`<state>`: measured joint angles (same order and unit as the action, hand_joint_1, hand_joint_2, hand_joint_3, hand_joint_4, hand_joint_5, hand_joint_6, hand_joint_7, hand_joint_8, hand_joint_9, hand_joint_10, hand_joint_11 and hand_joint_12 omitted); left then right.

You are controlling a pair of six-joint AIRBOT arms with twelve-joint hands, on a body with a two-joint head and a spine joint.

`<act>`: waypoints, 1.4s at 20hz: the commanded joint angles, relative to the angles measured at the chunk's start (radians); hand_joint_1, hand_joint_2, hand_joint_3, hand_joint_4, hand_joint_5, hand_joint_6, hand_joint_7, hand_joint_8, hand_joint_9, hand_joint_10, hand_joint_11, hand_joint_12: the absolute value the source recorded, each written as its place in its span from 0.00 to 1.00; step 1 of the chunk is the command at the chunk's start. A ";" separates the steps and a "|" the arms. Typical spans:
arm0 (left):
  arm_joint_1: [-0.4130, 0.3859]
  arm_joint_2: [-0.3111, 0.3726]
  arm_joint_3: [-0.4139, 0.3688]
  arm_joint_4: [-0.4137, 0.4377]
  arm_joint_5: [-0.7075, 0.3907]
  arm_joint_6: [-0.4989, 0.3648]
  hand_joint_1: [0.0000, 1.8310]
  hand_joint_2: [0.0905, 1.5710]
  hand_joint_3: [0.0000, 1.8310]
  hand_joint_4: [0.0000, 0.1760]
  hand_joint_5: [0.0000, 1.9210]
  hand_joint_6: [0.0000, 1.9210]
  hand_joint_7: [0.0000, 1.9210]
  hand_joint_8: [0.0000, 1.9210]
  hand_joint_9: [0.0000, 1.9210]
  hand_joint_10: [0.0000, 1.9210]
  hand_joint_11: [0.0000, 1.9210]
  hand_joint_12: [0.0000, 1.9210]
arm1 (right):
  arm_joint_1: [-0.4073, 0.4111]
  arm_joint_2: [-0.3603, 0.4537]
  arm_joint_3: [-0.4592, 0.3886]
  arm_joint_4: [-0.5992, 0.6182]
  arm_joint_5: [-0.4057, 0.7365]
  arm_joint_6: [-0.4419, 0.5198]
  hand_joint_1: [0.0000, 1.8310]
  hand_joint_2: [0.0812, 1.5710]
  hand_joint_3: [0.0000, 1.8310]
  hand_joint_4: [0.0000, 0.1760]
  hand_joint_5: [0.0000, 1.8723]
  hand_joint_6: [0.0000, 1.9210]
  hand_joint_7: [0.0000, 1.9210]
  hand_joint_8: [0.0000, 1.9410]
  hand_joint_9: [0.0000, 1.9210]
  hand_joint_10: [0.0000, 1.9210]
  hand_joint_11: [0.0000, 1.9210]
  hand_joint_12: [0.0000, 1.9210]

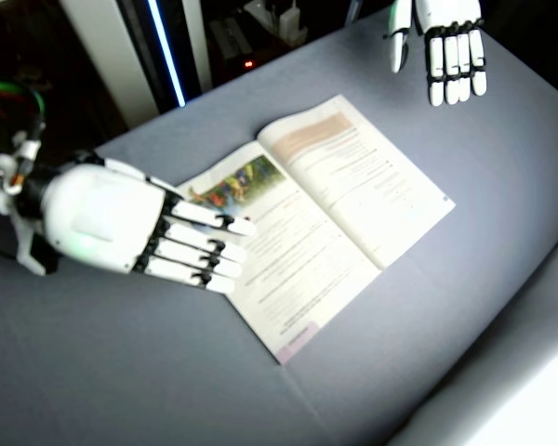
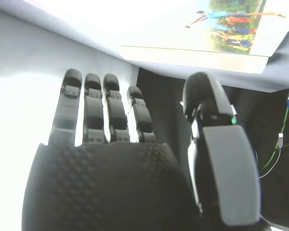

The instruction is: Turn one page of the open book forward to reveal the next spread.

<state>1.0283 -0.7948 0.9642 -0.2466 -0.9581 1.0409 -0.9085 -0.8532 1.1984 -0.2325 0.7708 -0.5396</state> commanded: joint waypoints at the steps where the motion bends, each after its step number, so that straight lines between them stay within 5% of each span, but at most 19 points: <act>1: -0.007 0.003 0.008 -0.005 -0.116 -0.004 0.00 0.90 0.01 0.00 0.05 0.00 0.08 0.00 0.08 0.01 0.02 0.07 | 0.015 0.002 0.006 0.029 0.095 0.002 0.00 0.87 0.01 0.00 0.09 0.00 0.09 0.00 0.07 0.00 0.00 0.13; 17: -0.008 -0.001 0.010 0.008 -0.106 -0.012 0.00 0.92 0.00 0.00 0.06 0.00 0.08 0.00 0.07 0.00 0.02 0.07 | 0.075 -0.068 0.069 -0.199 -0.165 0.077 0.00 0.83 0.00 0.00 0.10 0.00 0.09 0.00 0.06 0.00 0.02 0.06; 28: -0.013 -0.006 0.012 0.014 -0.105 -0.016 0.00 0.93 0.00 0.00 0.05 0.00 0.06 0.00 0.06 0.00 0.02 0.07 | 0.149 -0.149 0.076 -0.322 -0.167 0.117 0.00 0.80 0.00 0.00 0.10 0.00 0.09 0.00 0.08 0.00 0.05 0.05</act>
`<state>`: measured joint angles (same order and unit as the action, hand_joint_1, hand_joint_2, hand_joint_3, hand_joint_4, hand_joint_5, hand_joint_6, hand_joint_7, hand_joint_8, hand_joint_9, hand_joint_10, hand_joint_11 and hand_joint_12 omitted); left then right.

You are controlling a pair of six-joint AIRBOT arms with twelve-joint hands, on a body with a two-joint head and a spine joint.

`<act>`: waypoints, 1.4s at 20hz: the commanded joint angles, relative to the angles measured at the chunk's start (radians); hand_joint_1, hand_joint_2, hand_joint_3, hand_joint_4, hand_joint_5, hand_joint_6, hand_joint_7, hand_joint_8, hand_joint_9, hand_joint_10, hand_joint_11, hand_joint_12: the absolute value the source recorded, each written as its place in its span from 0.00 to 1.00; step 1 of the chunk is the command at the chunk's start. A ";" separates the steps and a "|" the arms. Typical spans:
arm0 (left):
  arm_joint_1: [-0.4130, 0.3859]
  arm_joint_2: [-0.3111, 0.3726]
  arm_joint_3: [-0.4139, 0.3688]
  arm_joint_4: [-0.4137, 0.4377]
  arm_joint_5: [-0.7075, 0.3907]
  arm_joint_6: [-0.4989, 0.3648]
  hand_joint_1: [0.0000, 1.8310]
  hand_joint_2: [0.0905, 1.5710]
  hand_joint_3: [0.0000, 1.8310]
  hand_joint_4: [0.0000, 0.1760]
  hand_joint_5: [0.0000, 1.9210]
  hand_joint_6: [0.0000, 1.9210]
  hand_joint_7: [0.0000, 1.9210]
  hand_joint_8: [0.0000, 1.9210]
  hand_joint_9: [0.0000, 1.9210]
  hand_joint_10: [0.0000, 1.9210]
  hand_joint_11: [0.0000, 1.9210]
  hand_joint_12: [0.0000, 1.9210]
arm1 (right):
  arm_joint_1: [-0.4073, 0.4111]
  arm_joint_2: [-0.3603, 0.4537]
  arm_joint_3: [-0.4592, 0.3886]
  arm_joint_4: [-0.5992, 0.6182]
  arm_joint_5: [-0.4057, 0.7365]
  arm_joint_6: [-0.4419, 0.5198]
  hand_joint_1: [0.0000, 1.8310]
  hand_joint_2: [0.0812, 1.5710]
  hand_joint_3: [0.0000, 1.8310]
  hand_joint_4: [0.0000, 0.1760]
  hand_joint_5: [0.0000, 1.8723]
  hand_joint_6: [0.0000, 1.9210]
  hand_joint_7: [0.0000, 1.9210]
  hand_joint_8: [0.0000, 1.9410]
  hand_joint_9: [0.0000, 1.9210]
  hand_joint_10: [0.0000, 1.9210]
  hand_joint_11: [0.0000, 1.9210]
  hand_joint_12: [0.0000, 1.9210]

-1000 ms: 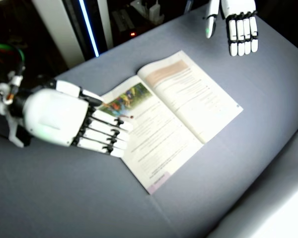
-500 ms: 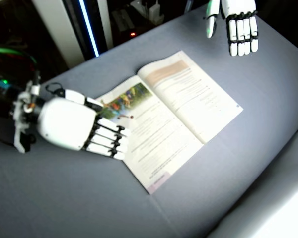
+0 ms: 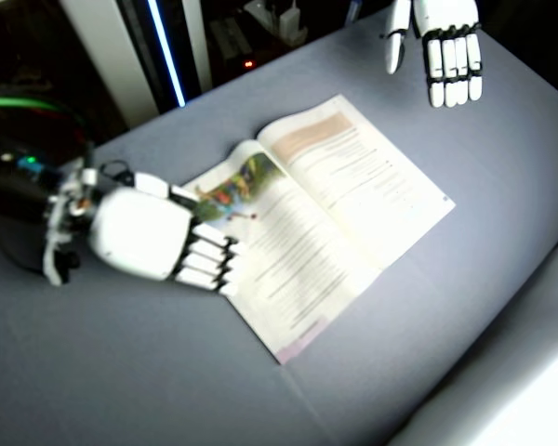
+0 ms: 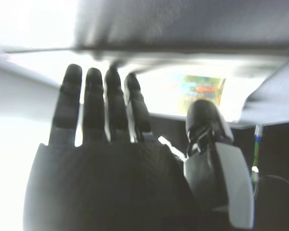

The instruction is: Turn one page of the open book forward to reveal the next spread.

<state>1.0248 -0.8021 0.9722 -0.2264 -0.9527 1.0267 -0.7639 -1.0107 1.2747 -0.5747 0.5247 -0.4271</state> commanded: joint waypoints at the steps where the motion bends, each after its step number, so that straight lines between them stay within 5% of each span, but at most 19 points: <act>1: -0.010 0.001 0.004 -0.006 -0.111 -0.002 0.00 0.93 0.00 0.00 0.05 0.00 0.06 0.00 0.06 0.00 0.02 0.07 | 0.015 -0.002 0.000 0.016 0.089 0.006 0.00 0.81 0.00 0.00 0.10 0.00 0.10 0.00 0.08 0.00 0.05 0.05; 9: -0.016 0.001 0.009 -0.006 -0.127 -0.004 0.00 0.92 0.00 0.00 0.06 0.01 0.07 0.00 0.07 0.00 0.02 0.07 | 0.061 -0.141 0.053 0.119 0.221 0.006 0.00 0.83 0.00 0.00 0.06 0.00 0.06 0.00 0.03 0.00 0.02 0.03; 13: -0.018 0.006 0.008 -0.015 -0.175 -0.016 0.00 0.89 0.00 0.00 0.08 0.00 0.10 0.00 0.09 0.00 0.03 0.07 | 0.082 -0.229 0.088 0.170 0.269 0.010 0.00 0.82 0.00 0.00 0.09 0.00 0.11 0.01 0.09 0.01 0.07 0.03; 17: -0.021 0.022 0.010 -0.014 -0.246 -0.045 0.00 0.81 0.00 0.00 0.08 0.00 0.09 0.00 0.08 0.00 0.02 0.06 | 0.118 -0.330 0.118 0.080 0.239 0.042 0.00 0.84 0.00 0.00 0.09 0.00 0.09 0.00 0.10 0.00 0.09 0.03; 22: -0.022 0.039 0.021 -0.031 -0.281 -0.054 0.00 0.87 0.01 0.00 0.09 0.00 0.09 0.00 0.08 0.00 0.02 0.06 | 0.179 -0.436 0.146 -0.083 0.190 0.098 0.00 0.84 0.00 0.00 0.11 0.01 0.10 0.01 0.10 0.00 0.07 0.02; 28: -0.023 0.049 0.029 -0.030 -0.252 -0.061 0.00 0.89 0.00 0.00 0.11 0.00 0.11 0.00 0.10 0.00 0.04 0.09 | 0.205 -0.457 0.097 -0.265 0.269 0.237 0.00 0.83 0.00 0.00 0.14 0.00 0.15 0.00 0.14 0.00 0.08 0.02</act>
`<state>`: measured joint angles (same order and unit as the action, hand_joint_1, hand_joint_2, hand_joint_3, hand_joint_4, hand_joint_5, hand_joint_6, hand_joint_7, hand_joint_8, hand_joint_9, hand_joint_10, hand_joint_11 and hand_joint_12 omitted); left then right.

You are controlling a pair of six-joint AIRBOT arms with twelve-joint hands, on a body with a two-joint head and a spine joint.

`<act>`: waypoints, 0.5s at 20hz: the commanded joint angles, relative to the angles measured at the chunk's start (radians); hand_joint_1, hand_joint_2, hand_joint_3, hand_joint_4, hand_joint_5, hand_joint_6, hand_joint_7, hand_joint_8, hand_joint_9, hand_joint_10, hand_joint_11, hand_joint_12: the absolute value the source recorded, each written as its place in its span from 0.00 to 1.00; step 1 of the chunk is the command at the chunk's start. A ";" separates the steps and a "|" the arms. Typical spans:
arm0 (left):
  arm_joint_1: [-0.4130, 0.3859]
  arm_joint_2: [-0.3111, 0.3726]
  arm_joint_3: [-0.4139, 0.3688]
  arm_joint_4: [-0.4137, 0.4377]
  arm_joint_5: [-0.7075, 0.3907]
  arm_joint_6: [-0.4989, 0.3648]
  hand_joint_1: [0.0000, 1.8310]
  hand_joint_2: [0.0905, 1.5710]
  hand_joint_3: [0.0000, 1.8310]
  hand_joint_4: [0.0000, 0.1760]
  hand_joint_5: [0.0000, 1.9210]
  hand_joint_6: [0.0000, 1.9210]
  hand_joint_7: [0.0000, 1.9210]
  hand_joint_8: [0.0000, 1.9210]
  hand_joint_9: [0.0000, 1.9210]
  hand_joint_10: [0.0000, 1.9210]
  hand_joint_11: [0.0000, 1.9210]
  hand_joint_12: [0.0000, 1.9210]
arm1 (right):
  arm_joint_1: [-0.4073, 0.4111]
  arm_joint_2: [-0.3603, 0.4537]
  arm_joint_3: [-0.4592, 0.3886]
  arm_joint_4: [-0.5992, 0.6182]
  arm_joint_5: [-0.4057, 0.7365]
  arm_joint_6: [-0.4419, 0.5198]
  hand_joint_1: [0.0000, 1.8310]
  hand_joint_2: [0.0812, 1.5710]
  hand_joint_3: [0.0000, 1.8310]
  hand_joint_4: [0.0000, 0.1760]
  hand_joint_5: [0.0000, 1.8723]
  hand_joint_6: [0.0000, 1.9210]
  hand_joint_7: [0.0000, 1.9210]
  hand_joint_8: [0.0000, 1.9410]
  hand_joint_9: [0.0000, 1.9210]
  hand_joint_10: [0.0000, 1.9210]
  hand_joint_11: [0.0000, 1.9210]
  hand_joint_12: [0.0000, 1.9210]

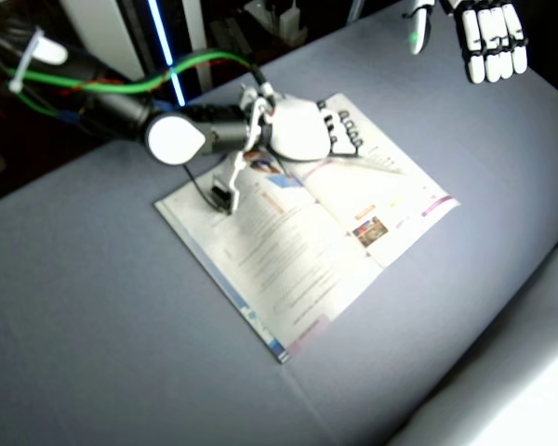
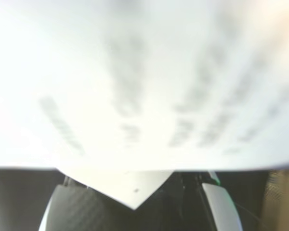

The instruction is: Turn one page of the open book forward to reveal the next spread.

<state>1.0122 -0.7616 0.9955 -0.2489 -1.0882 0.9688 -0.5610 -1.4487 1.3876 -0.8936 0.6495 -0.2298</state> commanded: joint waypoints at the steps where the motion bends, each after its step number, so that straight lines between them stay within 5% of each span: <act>1: -0.010 0.009 0.007 -0.006 -0.113 -0.003 0.00 0.89 0.00 0.00 0.11 0.00 0.11 0.00 0.10 0.00 0.04 0.09 | 0.009 -0.019 -0.021 0.027 0.168 0.074 0.00 0.83 0.00 0.00 0.15 0.00 0.15 0.00 0.14 0.00 0.09 0.02; 10: -0.012 0.001 0.006 -0.006 -0.092 -0.007 0.00 0.89 0.00 0.00 0.09 0.00 0.08 0.00 0.08 0.00 0.02 0.08 | 0.099 0.077 -0.135 -0.099 0.236 0.118 0.00 0.85 0.00 0.00 0.14 0.00 0.15 0.00 0.14 0.00 0.08 0.02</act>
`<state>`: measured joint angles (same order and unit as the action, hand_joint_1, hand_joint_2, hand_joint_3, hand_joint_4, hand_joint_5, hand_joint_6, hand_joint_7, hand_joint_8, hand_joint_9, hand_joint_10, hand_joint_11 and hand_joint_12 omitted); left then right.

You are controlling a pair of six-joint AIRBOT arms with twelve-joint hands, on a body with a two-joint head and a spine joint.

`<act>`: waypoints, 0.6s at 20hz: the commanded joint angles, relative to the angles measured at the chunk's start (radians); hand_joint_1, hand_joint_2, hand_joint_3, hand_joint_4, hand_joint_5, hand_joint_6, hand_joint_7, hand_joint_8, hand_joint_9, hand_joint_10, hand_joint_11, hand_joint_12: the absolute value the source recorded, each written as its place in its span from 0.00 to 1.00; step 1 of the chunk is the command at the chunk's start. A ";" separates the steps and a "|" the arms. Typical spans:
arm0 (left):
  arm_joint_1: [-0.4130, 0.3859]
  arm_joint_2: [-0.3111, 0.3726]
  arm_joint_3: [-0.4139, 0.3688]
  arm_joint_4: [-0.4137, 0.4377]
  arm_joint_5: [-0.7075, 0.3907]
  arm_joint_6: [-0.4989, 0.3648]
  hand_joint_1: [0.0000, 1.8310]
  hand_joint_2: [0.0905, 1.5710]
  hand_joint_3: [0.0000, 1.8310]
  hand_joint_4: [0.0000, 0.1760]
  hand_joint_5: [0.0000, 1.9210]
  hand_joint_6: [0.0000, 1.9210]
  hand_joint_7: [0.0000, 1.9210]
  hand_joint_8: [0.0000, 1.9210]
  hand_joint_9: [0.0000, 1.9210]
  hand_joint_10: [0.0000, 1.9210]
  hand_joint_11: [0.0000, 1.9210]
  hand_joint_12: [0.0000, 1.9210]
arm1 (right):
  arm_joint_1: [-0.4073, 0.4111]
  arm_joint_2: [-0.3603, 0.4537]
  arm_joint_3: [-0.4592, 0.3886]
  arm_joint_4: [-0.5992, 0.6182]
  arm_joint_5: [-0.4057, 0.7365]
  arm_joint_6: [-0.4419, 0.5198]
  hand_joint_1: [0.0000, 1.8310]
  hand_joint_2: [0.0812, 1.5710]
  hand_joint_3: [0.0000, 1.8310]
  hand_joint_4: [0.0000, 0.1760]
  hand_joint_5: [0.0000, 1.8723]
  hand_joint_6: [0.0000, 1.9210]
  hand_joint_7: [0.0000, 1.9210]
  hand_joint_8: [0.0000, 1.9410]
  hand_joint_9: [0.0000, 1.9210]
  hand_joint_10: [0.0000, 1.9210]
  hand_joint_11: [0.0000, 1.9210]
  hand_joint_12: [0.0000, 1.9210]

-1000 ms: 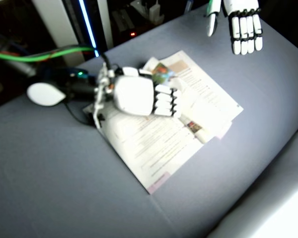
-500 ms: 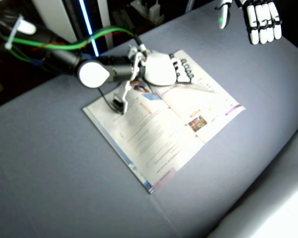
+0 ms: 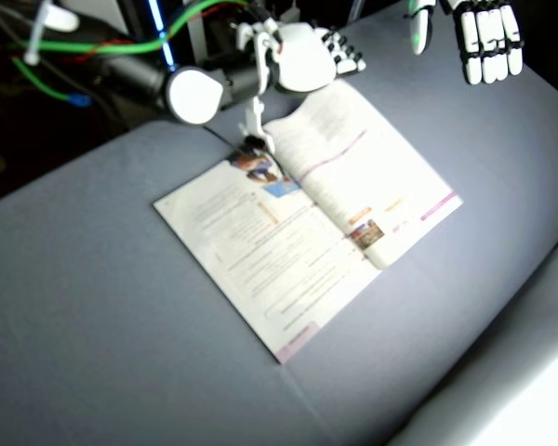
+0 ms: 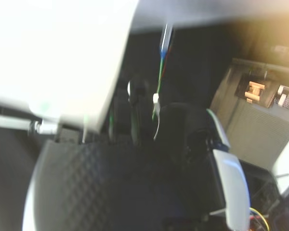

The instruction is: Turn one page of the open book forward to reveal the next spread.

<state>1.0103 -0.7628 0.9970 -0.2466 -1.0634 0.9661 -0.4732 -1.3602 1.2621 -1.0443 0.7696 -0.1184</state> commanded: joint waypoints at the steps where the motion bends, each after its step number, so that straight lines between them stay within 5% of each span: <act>1: -0.010 0.002 0.004 -0.008 -0.116 -0.005 0.00 0.89 0.00 0.00 0.09 0.00 0.08 0.00 0.07 0.00 0.02 0.08 | 0.020 0.004 -0.022 0.044 0.124 0.006 0.00 0.85 0.00 0.00 0.14 0.00 0.16 0.00 0.14 0.00 0.09 0.02; 8: -0.008 0.001 -0.002 -0.020 -0.142 -0.006 0.00 0.88 0.00 0.00 0.09 0.00 0.09 0.00 0.07 0.00 0.02 0.08 | 0.029 0.143 -0.084 0.078 0.151 0.007 0.00 0.83 0.00 0.00 0.14 0.00 0.15 0.01 0.13 0.00 0.07 0.01; 12: 0.034 0.006 -0.013 -0.046 -0.226 -0.050 0.00 0.87 0.00 0.00 0.09 0.00 0.09 0.00 0.08 0.00 0.03 0.08 | -0.005 0.263 -0.079 0.274 0.159 -0.060 0.00 0.87 0.01 0.00 0.13 0.00 0.13 0.00 0.09 0.00 0.06 0.00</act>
<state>1.0527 -0.7639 0.9836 -0.2810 -1.1416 0.9199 -0.4831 -1.0939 1.1866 -0.8021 0.8398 -0.1791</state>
